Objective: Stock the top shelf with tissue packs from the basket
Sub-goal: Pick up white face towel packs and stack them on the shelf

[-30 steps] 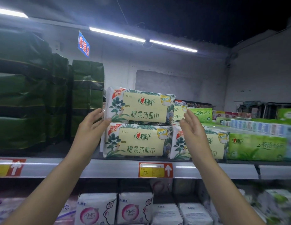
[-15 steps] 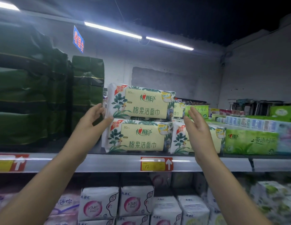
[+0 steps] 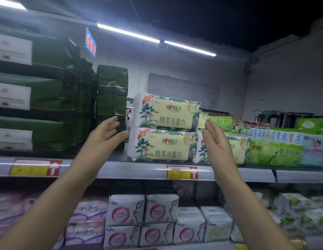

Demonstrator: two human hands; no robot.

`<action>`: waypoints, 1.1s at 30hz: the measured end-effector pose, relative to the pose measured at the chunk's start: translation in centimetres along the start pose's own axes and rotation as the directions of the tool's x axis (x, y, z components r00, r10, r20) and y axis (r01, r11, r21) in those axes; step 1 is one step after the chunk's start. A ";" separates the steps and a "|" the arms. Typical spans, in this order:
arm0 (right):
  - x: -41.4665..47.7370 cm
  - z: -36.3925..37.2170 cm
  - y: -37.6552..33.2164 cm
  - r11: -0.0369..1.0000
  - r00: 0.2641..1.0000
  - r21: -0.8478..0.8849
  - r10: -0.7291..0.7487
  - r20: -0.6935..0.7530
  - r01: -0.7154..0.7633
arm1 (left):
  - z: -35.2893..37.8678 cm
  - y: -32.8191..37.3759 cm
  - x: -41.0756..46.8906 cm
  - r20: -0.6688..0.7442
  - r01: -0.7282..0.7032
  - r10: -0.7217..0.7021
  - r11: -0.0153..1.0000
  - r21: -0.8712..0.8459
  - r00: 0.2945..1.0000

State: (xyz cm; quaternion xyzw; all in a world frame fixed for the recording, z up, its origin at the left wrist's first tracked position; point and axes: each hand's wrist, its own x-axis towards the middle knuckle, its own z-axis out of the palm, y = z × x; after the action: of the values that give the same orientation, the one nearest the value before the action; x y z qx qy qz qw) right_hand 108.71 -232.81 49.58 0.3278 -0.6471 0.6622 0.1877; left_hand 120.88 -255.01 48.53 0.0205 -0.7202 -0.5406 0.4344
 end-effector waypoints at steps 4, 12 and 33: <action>-2.1 1.0 -0.8 1.000 1.000 0.017 0.008 0.008 -0.009 | -1.7 1.0 -1.5 0.015 0.012 -0.012 1.000 -0.009 1.000; -7.5 4.6 -2.1 0.993 0.992 0.061 0.100 0.076 -0.104 | -6.1 1.5 -5.4 0.049 0.091 -0.087 0.992 -0.092 0.995; -6.6 9.1 -4.6 0.997 0.970 0.069 0.000 0.242 -0.017 | -12.5 3.8 -7.7 -0.171 0.136 -0.141 0.990 -0.044 0.975</action>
State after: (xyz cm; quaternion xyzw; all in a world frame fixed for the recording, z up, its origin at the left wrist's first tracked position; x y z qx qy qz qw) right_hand 118.29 -240.17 47.97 0.4096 -0.6428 0.6407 0.0931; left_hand 135.43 -259.07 47.39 0.1108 -0.6674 -0.5773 0.4572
